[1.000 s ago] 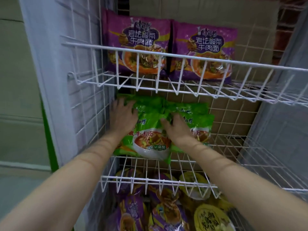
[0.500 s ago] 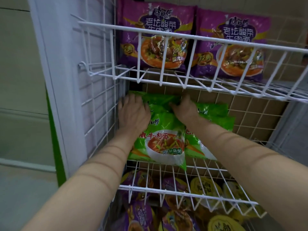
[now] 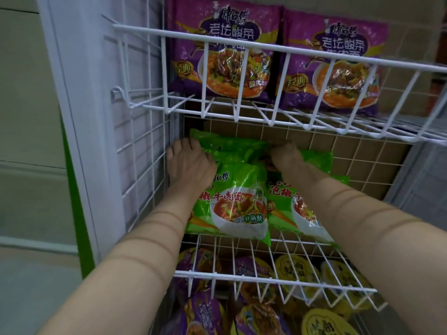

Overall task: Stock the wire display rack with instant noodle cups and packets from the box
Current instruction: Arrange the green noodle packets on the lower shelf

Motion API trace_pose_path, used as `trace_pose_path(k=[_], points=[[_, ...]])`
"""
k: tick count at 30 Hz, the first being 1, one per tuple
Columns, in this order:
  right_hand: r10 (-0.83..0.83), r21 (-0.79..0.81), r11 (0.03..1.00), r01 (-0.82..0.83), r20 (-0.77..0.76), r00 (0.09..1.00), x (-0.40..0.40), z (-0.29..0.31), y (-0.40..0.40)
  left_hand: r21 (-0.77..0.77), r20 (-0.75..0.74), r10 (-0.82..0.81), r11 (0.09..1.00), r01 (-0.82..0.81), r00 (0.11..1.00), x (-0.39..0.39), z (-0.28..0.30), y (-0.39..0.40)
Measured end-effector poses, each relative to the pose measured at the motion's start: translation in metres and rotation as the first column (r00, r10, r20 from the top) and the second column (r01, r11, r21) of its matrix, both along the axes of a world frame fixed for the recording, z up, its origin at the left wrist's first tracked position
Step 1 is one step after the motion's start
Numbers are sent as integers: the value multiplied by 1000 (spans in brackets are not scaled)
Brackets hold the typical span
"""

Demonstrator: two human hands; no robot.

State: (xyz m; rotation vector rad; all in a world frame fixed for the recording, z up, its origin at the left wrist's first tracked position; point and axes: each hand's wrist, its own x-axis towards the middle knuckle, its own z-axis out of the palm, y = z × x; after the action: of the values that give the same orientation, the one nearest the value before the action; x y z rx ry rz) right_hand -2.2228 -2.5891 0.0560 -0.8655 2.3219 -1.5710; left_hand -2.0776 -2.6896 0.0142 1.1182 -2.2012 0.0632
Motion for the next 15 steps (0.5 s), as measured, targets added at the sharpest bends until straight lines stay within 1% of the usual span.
trace_pose_path(k=[1,2,4,5,7,8,10,12,14,15], points=[[6,-1,1000,-6,7,1000,0,-1,-1,-11,-15,-1,1000,1,1000,0,0,2],[25,-40,999,-25,12,1000,1,-2,-2,-22,-27,-6,1000,6,1000,0,0,4],[92,-80,993,-86,78,993,11,1,-3,-29,-53,-20,999,19,998,1,2,6],[104,-62,993,-100,67,992,10,1,-6,-24,-60,-25,999,23,998,2,2,5],[71,57,996,-70,-33,997,13,-1,-7,-53,-27,-49,997,47,998,2,1,0],[38,106,994,-28,-90,995,15,-1,-6,-70,-9,-67,995,66,998,2,0,-2],[-16,148,988,43,-178,984,15,-3,-3,-97,-4,-88,991,88,996,2,0,-2],[-32,169,983,67,-205,978,18,-3,2,-157,-50,-93,984,84,994,2,-1,-2],[-8,186,982,42,-180,984,18,-4,6,-204,-115,-132,973,106,985,2,-2,-1],[18,205,979,22,-192,981,18,-4,8,-234,-135,-150,965,115,979,1,-4,-2]])
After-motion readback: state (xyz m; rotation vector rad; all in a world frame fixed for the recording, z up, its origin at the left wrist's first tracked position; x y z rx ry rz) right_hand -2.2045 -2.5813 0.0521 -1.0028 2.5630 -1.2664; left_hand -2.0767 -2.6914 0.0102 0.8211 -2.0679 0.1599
